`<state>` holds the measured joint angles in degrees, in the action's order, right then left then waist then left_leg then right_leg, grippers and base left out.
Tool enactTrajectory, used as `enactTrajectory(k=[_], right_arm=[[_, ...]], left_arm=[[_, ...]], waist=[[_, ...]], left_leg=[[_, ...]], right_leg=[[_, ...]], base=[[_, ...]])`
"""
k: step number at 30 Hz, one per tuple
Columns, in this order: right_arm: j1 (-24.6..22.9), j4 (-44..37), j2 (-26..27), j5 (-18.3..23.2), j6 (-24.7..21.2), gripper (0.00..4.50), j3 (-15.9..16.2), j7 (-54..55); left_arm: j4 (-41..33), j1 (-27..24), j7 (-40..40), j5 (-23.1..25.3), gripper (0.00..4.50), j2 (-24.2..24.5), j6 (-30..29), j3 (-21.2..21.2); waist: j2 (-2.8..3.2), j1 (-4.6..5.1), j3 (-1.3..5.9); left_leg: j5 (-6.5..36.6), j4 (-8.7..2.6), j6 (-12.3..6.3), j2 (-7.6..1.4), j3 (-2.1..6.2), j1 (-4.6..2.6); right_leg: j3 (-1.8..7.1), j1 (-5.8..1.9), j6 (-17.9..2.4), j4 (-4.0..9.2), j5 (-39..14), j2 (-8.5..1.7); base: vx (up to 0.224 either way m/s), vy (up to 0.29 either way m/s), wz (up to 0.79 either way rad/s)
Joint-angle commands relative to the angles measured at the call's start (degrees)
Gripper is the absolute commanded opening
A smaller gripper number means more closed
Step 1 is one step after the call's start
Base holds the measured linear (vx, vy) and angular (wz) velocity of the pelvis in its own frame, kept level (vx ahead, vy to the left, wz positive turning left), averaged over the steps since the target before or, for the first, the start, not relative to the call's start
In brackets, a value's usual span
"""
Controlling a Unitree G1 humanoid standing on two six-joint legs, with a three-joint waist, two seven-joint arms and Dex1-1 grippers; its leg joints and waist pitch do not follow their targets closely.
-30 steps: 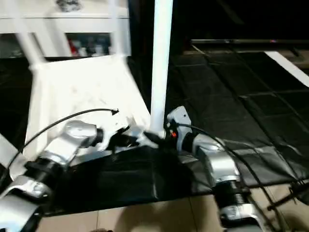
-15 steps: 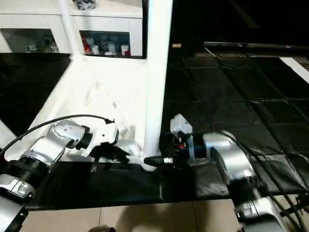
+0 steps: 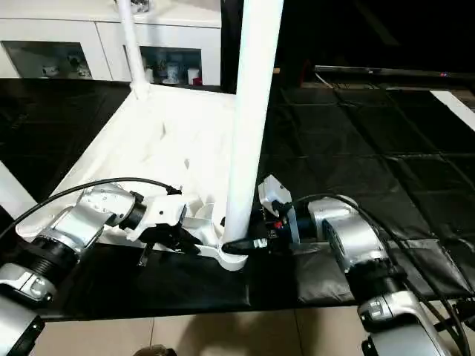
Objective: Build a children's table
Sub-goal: Rotate leg to tighten
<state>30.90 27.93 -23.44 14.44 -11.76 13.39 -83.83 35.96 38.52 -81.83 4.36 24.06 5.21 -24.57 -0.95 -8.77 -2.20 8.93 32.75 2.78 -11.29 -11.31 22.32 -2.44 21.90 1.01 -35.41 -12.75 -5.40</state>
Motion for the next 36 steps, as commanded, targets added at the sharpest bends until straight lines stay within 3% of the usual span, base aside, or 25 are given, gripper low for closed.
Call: enactTrajectory(k=[1,10,12,14,17,20,22,23,27,29,31,32,34,36], right_arm=[[0.5,0.1,-0.1,0.0,0.2,2.25,0.7,-2.5],[0.2,-0.1,0.1,0.3,0.3,2.08,1.3,-2.8],[-1.1,-2.4,0.9,1.9,-2.0,2.07,0.3,-1.8],[-3.0,-4.7,2.1,2.5,-3.2,2.07,-0.9,1.9],[-5.5,-7.2,4.0,0.7,-4.1,2.07,-1.6,9.8],[-6.9,-8.0,7.2,-2.0,-4.6,2.06,-2.2,18.9],[-7.5,-8.4,10.1,-3.7,-5.8,2.02,-2.9,25.5],[-7.6,-8.5,11.5,-4.7,-6.4,2.00,-3.2,28.7],[-5.5,-6.7,18.9,-8.3,-10.6,1.97,-4.5,45.0],[-4.7,-6.1,20.9,-9.1,-10.7,1.96,-4.7,48.7],[-3.6,-5.7,22.8,-10.3,-9.3,1.96,-4.4,51.4],[-3.5,-5.7,23.2,-10.6,-8.8,2.29,-4.3,51.7],[-3.8,-6.3,23.0,-11.4,-8.7,2.50,-3.7,51.6],[-4.4,-6.6,22.7,-11.8,-8.7,2.66,-3.4,51.4]], left_arm=[[0.6,0.4,-1.0,1.8,0.00,-0.3,0.3,-2.0],[1.2,0.7,-0.9,1.1,0.00,-0.9,-0.9,-1.5],[1.0,0.6,0.6,0.1,0.00,-1.7,-3.5,-0.3],[0.6,0.4,2.5,-0.8,0.00,-2.7,-6.1,0.9],[-0.2,0.1,7.2,-1.3,0.00,-5.0,-9.8,2.4],[-0.9,-0.1,12.2,-1.6,0.00,-7.5,-13.6,3.9],[-1.8,-0.3,15.5,-1.8,0.00,-9.4,-16.4,5.0],[-2.3,-0.4,17.3,-2.0,0.00,-10.6,-18.2,5.6],[-3.9,0.0,26.9,-2.0,0.00,-16.1,-25.2,8.0],[-4.1,0.4,30.0,-1.9,0.00,-18.0,-26.7,8.8],[-4.7,0.6,32.4,-1.6,0.00,-19.8,-28.2,9.3],[-5.0,0.6,32.7,-1.4,0.00,-20.1,-28.5,9.3],[-5.3,0.5,32.8,-1.4,0.00,-20.0,-28.5,9.3],[-5.6,0.3,32.7,-1.2,0.00,-19.4,-28.0,9.2]], waist=[[-0.28,0.34,3.60],[-0.18,0.25,3.66],[0.06,0.24,3.64],[-0.13,0.14,3.57],[-0.13,0.13,3.21],[-0.12,0.95,2.69],[0.38,1.53,2.56],[0.06,2.25,2.47],[0.26,4.25,2.34],[0.24,4.57,2.45],[0.11,4.75,2.62],[0.13,4.79,2.69],[0.22,4.72,3.01],[0.21,4.65,3.03]], left_leg=[[8.8,-2.95,-2.61,-2.21,0.56,-1.79],[9.2,-2.92,-2.42,-2.24,0.59,-1.84],[9.1,-2.88,-2.37,-2.20,0.58,-1.88],[8.9,-2.91,-2.51,-2.21,0.53,-1.82],[11.7,-3.39,-1.07,-2.35,0.68,-1.89],[18.6,-4.13,2.28,-2.20,1.05,-2.17],[20.5,-4.38,3.73,-2.13,1.39,-2.17],[21.4,-4.57,4.17,-2.00,1.59,-1.91],[23.2,-4.80,4.91,-1.74,1.88,-1.81],[23.2,-4.73,4.60,-1.58,1.96,-1.86],[22.1,-4.54,3.48,-1.60,1.66,-2.18],[21.2,-4.52,3.19,-1.57,1.58,-2.14],[16.8,-4.39,1.63,-1.57,1.39,-1.81],[15.0,-4.19,0.69,-1.49,1.24,-1.73]], right_leg=[[1.52,-1.84,-15.8,2.81,2.5,-2.79],[1.53,-1.89,-15.9,2.82,2.0,-2.83],[1.54,-1.84,-16.1,2.81,2.5,-2.74],[1.63,-1.84,-16.1,2.77,2.9,-2.69],[1.73,-1.65,-14.9,3.36,-2.6,-2.92],[1.96,-1.32,-12.1,4.57,-14.5,-3.25],[1.99,-1.19,-10.5,4.95,-19.4,-3.43],[1.89,-1.31,-9.4,5.21,-21.8,-3.40],[1.81,-0.95,-8.8,5.51,-22.8,-3.01],[1.72,-1.02,-8.0,5.81,-23.9,-3.04],[1.98,-0.76,-8.7,5.88,-19.6,-2.72],[2.03,-0.84,-9.0,5.76,-18.1,-2.68],[2.03,-1.38,-10.3,5.26,-11.0,-2.47],[2.01,-1.51,-11.0,5.02,-7.9,-2.42]], base=[[0.000,0.000,0.00],[0.000,0.000,0.00],[0.000,0.000,0.00],[0.000,0.000,0.00],[0.000,0.000,0.00],[0.000,0.000,0.00],[0.000,0.000,0.00],[0.000,0.000,0.00],[0.000,0.000,0.00],[0.000,0.000,0.00],[0.000,0.000,0.00],[0.000,0.000,0.00],[0.000,0.000,0.00],[0.000,0.000,0.00]])
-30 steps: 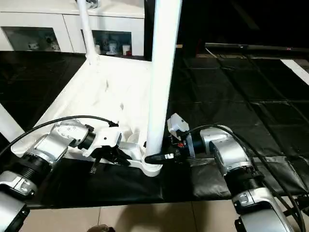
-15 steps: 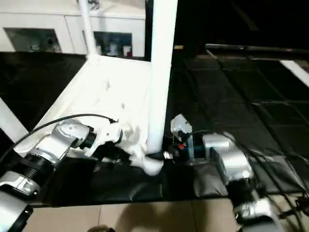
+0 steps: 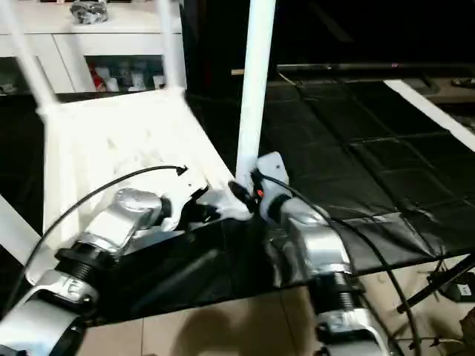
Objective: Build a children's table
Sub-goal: Rotate leg to tighten
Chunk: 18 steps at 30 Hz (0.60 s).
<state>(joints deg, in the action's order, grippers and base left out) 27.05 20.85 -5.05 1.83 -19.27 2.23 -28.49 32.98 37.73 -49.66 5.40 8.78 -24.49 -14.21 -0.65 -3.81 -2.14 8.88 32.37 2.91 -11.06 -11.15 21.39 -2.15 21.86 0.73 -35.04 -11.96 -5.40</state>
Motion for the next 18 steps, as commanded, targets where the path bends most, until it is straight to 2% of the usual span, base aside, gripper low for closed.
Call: enactTrajectory(k=[1,2,5,7,11,12,14,16,18], right_arm=[[-0.8,0.3,4.2,0.7,-1.0,2.76,7.9,-4.3],[-1.3,-0.1,3.7,0.9,-0.4,2.90,7.6,-5.1],[-1.6,-0.9,2.6,1.7,1.1,3.16,7.5,-6.7],[-1.9,-1.5,1.4,2.7,2.1,3.37,7.3,-9.0],[-2.3,-3.7,-4.4,6.2,4.0,3.70,6.3,-21.0],[-2.3,-3.7,-4.4,6.2,4.0,3.82,6.3,-21.0],[-1.8,-3.4,-8.3,7.6,4.8,4.02,6.0,-27.8],[-1.3,-3.1,-10.0,8.7,4.9,4.16,5.8,-31.5],[-0.7,-2.7,-11.3,9.9,4.5,4.25,5.7,-35.1]], left_arm=[[-2.8,1.0,0.3,-2.1,0.00,-3.7,1.9,-1.1],[-2.8,0.7,-1.8,-1.5,0.00,-1.9,4.3,-1.9],[-3.6,0.0,-4.5,-0.9,0.00,0.4,5.6,-3.3],[-3.8,-0.3,-6.2,-1.1,0.00,1.6,5.9,-3.4],[-3.6,-1.0,-14.3,-2.0,0.00,5.9,10.2,-4.6],[-3.6,-1.0,-14.3,-2.0,0.00,5.9,10.2,-4.6],[-3.3,-1.0,-20.0,-2.3,0.00,8.3,14.4,-6.0],[-3.3,-0.9,-23.0,-2.8,0.00,9.4,15.6,-6.6],[-3.6,-0.8,-25.8,-3.2,0.00,10.3,15.9,-7.1]], waist=[[-0.08,-0.32,2.99],[-0.13,-0.41,3.11],[0.09,-0.52,3.12],[0.12,-0.24,3.02],[0.23,-0.40,3.00],[0.15,-0.48,2.99],[-0.02,-0.95,3.10],[0.23,-1.67,3.23],[0.21,-2.46,3.33]], left_leg=[[14.7,-3.77,0.30,-1.72,1.03,-0.79],[13.5,-3.66,-0.16,-1.64,1.02,-0.70],[12.2,-3.67,-0.65,-1.70,0.99,-0.64],[13.5,-3.74,-0.45,-1.80,0.96,-0.78],[14.4,-3.70,-0.95,-1.94,0.93,-0.86],[14.5,-3.70,-1.05,-1.98,0.92,-0.84],[13.8,-3.56,-1.25,-2.14,0.86,-1.07],[12.4,-3.31,-1.75,-2.27,0.67,-1.19],[10.2,-3.04,-2.65,-2.34,0.46,-1.00]], right_leg=[[1.73,-1.49,-10.9,4.61,-8.0,-2.40],[1.69,-1.70,-11.2,4.46,-6.5,-2.44],[1.62,-1.82,-11.5,4.29,-4.1,-2.39],[1.63,-1.82,-11.9,4.36,-5.1,-2.42],[1.66,-1.88,-12.3,4.33,-5.1,-2.35],[1.65,-1.87,-12.6,4.27,-4.9,-2.39],[1.64,-1.78,-13.2,4.24,-4.2,-2.47],[1.65,-1.62,-14.0,3.73,-1.4,-2.38],[1.44,-1.66,-14.9,3.13,2.4,-2.27]], base=[[0.000,0.000,0.00],[0.000,0.000,0.00],[0.000,0.000,0.00],[0.000,0.000,0.00],[0.000,0.000,0.00],[0.000,0.000,0.00],[0.000,0.000,0.00],[0.000,0.000,0.00],[0.000,0.000,0.00]])
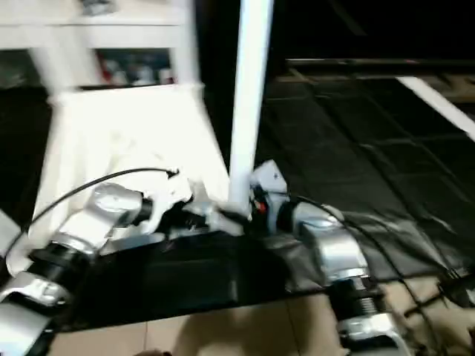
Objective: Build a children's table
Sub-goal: Rotate leg to tighten
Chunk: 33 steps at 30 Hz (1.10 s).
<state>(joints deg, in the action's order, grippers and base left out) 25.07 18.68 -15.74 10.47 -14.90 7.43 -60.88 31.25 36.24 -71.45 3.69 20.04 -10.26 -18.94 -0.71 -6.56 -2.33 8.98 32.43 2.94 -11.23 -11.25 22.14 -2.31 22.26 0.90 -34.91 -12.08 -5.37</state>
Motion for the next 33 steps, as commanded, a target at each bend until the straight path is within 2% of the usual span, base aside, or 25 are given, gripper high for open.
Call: enactTrajectory(k=[1,6,9,10,11,13,15,19,20,22,23,24,25,33], right_arm=[[1.8,-0.1,-2.3,2.1,0.3,4.25,1.2,-6.7],[3.3,1.6,-4.8,2.7,1.2,4.25,3.0,-14.1],[4.6,3.7,-6.3,2.6,1.4,4.25,4.3,-18.1],[4.8,3.9,-6.5,2.5,1.3,4.00,4.5,-18.5],[5.3,4.7,-7.0,2.4,1.3,3.92,4.8,-19.9],[5.7,5.3,-7.3,2.4,1.3,3.92,5.1,-20.7],[6.3,6.3,-7.9,2.3,1.9,3.54,5.5,-22.3],[6.7,7.1,-8.3,2.3,2.4,3.37,5.9,-23.7],[6.8,7.4,-8.3,2.3,2.7,3.15,6.4,-24.4],[6.8,7.6,-8.3,2.3,2.8,3.03,6.5,-24.7],[6.9,7.9,-8.0,2.2,2.8,2.98,6.7,-25.2],[6.9,7.9,-7.9,2.3,2.6,2.87,6.8,-25.5],[6.8,7.9,-7.8,2.3,2.6,2.64,7.0,-25.6],[6.3,7.8,-7.3,3.2,1.7,2.18,7.6,-26.7]], left_arm=[[-1.8,0.9,-7.0,-1.3,0.00,0.4,3.0,-3.5],[-0.9,1.5,-11.9,-0.8,0.00,2.6,5.9,-5.1],[0.1,2.0,-14.1,-0.6,0.00,3.2,7.9,-5.7],[0.1,2.1,-14.3,-0.6,0.00,3.2,8.1,-5.7],[0.0,2.0,-15.1,-0.6,0.00,3.5,8.5,-6.0],[-0.1,2.0,-15.7,-0.7,0.00,3.8,8.8,-6.2],[-0.3,1.7,-16.5,-0.6,0.00,4.4,9.7,-6.8],[0.0,1.5,-16.7,-0.3,0.00,4.6,10.5,-6.9],[0.5,1.6,-16.6,-0.1,0.00,4.5,11.0,-6.9],[0.7,1.7,-16.6,0.0,0.00,4.5,11.2,-6.9],[1.1,1.8,-16.3,0.2,0.00,4.5,11.5,-6.9],[1.2,1.8,-16.3,0.3,0.00,4.5,11.6,-6.9],[1.4,1.9,-16.1,0.5,0.00,4.5,11.8,-6.9],[2.3,2.1,-14.7,0.5,0.00,4.4,11.3,-6.6]], waist=[[0.26,-0.13,3.53],[0.22,-0.88,3.36],[0.09,-1.43,3.46],[0.09,-1.47,3.43],[-0.07,-1.51,3.49],[-0.02,-1.61,3.53],[-0.31,-1.63,3.59],[-0.32,-1.59,3.53],[-0.39,-1.58,3.53],[-0.33,-1.59,3.55],[-0.50,-1.57,3.58],[-0.37,-1.60,3.58],[-0.42,-1.59,3.55],[-0.46,-1.67,3.56]], left_leg=[[9.9,-3.02,-2.82,-2.24,0.53,-1.79],[12.6,-3.21,-1.47,-2.31,0.54,-1.84],[12.8,-3.11,-0.81,-2.38,0.37,-2.12],[12.5,-3.13,-0.75,-2.41,0.36,-2.05],[12.1,-3.10,-0.77,-2.38,0.39,-1.90],[11.8,-3.05,-0.76,-2.39,0.40,-1.87],[11.2,-2.95,-0.94,-2.32,0.39,-1.82],[11.4,-2.96,-1.06,-2.37,0.42,-1.70],[11.3,-2.94,-1.14,-2.40,0.39,-1.75],[11.2,-2.92,-1.14,-2.39,0.39,-1.76],[11.1,-2.89,-1.12,-2.40,0.37,-1.74],[11.1,-2.91,-1.16,-2.42,0.39,-1.76],[11.1,-2.90,-1.18,-2.40,0.38,-1.76],[11.0,-2.85,-1.23,-2.42,0.37,-1.75]], right_leg=[[1.54,-2.01,-15.3,2.88,2.7,-2.35],[1.60,-1.88,-14.8,3.17,-1.9,-2.70],[1.60,-1.74,-15.1,3.11,-2.3,-2.74],[1.61,-1.77,-15.1,3.05,-2.0,-2.74],[1.52,-1.89,-15.1,2.89,-1.5,-2.73],[1.48,-1.90,-15.1,2.84,-1.3,-2.78],[1.44,-1.98,-15.2,2.69,-0.7,-2.77],[1.41,-2.01,-14.9,2.80,-2.1,-2.88],[1.40,-1.93,-15.0,2.78,-2.1,-2.84],[1.38,-1.93,-15.1,2.80,-2.2,-2.83],[1.38,-1.95,-15.2,2.77,-2.0,-2.82],[1.36,-1.92,-15.2,2.71,-1.9,-2.80],[1.37,-1.90,-15.3,2.73,-1.9,-2.79],[1.39,-1.88,-15.2,2.70,-2.4,-2.84]], base=[[0.000,0.000,0.00],[0.000,0.000,0.00],[0.000,0.000,0.00],[0.000,0.000,0.00],[0.000,0.000,0.00],[0.000,0.000,0.00],[0.000,0.000,0.00],[0.000,0.000,0.00],[0.000,0.000,0.00],[0.000,0.000,0.00],[0.000,0.000,0.00],[0.000,0.000,0.00],[0.000,0.000,0.00],[0.000,0.000,0.00]])
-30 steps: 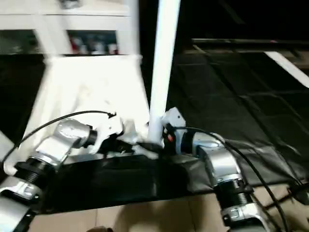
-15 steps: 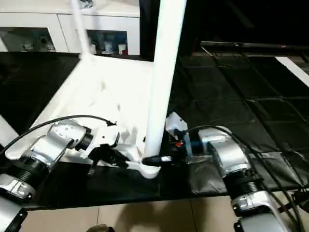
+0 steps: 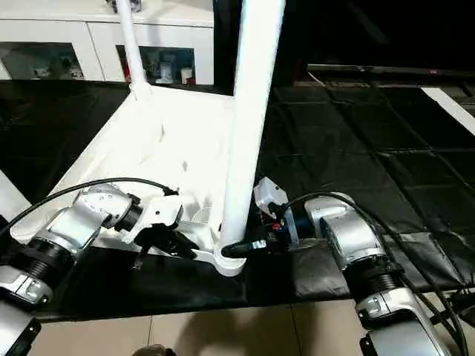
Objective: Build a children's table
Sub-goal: Rotate leg to tighten
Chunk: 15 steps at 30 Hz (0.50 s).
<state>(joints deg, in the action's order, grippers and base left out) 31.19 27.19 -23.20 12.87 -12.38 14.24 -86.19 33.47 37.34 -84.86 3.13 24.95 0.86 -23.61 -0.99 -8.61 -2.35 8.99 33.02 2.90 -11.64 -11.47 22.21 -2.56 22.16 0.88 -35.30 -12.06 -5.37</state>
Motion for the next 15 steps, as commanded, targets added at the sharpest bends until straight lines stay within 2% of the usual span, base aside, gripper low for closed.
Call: enactTrajectory(k=[1,4,5,7,8,10,11,12,13,15], right_arm=[[0.0,-1.2,0.4,1.4,-1.5,2.13,0.5,-1.2],[-0.6,-2.1,0.9,1.9,-2.0,2.06,0.0,-0.3],[-1.1,-3.1,1.4,2.3,-3.0,2.06,-0.3,0.9],[-3.5,-5.9,3.3,1.6,-4.0,2.05,-1.4,7.6],[-4.3,-6.4,4.3,0.9,-4.0,2.04,-1.7,10.7],[-5.4,-6.7,6.4,-0.5,-4.0,2.04,-2.5,16.7],[-6.0,-6.7,9.1,-1.9,-4.8,2.02,-3.2,23.0],[-6.0,-6.7,9.1,-1.9,-4.8,2.00,-3.2,23.0],[-6.1,-6.6,9.4,-2.1,-4.9,1.99,-3.3,23.7],[-5.8,-5.4,13.4,-4.6,-6.0,1.98,-4.0,32.9]], left_arm=[[0.2,1.0,-0.9,0.9,0.00,-0.6,-0.3,-1.7],[0.2,1.0,-0.1,0.6,0.00,-0.9,-1.3,-1.1],[0.2,0.9,0.9,0.3,0.00,-1.2,-2.3,-0.5],[-0.9,0.3,4.9,-0.7,0.00,-2.6,-6.1,1.5],[-1.4,0.1,6.8,-0.9,0.00,-3.2,-7.5,2.2],[-2.7,-0.6,9.7,-1.3,0.00,-4.6,-10.7,3.1],[-4.2,-1.4,13.5,-1.5,0.00,-6.5,-14.0,4.1],[-4.2,-1.4,13.5,-1.5,0.00,-6.5,-14.0,4.1],[-4.3,-1.4,14.1,-1.4,0.00,-6.8,-14.4,4.2],[-5.3,-2.0,20.7,-1.0,0.00,-10.4,-18.6,5.6]], waist=[[-0.04,0.39,3.58],[-0.09,0.40,3.55],[0.15,0.41,3.53],[0.27,0.44,3.34],[0.13,0.57,3.36],[0.00,1.13,3.04],[0.11,1.30,3.03],[0.11,1.88,2.81],[0.04,2.21,2.80],[0.05,3.22,2.74]], left_leg=[[11.3,-3.45,-1.05,-2.01,0.62,-1.84],[11.6,-3.48,-0.81,-2.00,0.60,-1.85],[12.1,-3.54,-0.57,-2.00,0.65,-1.88],[12.8,-3.79,0.16,-2.06,0.64,-1.95],[13.3,-3.84,0.48,-1.97,0.75,-1.88],[16.7,-4.29,2.04,-1.84,0.97,-1.88],[17.4,-4.37,2.42,-1.80,1.13,-1.78],[18.7,-4.61,3.16,-1.79,1.24,-1.74],[19.6,-4.61,3.36,-1.73,1.29,-1.89],[20.2,-4.71,3.69,-1.56,1.52,-1.79]], right_leg=[[1.64,-1.77,-15.2,3.12,-2.9,-2.84],[1.68,-1.76,-15.1,3.17,-3.2,-2.83],[1.67,-1.73,-15.0,3.21,-3.7,-2.85],[1.80,-1.58,-14.6,3.37,-4.2,-2.77],[1.73,-1.71,-14.5,3.35,-4.9,-2.81],[1.83,-1.61,-13.1,4.06,-11.2,-3.09],[1.82,-1.70,-12.5,4.18,-13.2,-3.20],[1.83,-1.55,-11.6,4.50,-15.8,-3.16],[1.82,-1.45,-11.1,4.73,-17.6,-3.21],[1.79,-1.47,-9.8,5.21,-20.8,-3.22]], base=[[0.000,0.000,0.00],[0.000,0.000,0.00],[0.000,0.000,0.00],[0.000,0.000,0.00],[0.000,0.000,0.00],[0.000,0.000,0.00],[0.000,0.000,0.00],[0.000,0.000,0.00],[0.000,0.000,0.00],[0.000,0.000,0.00]])
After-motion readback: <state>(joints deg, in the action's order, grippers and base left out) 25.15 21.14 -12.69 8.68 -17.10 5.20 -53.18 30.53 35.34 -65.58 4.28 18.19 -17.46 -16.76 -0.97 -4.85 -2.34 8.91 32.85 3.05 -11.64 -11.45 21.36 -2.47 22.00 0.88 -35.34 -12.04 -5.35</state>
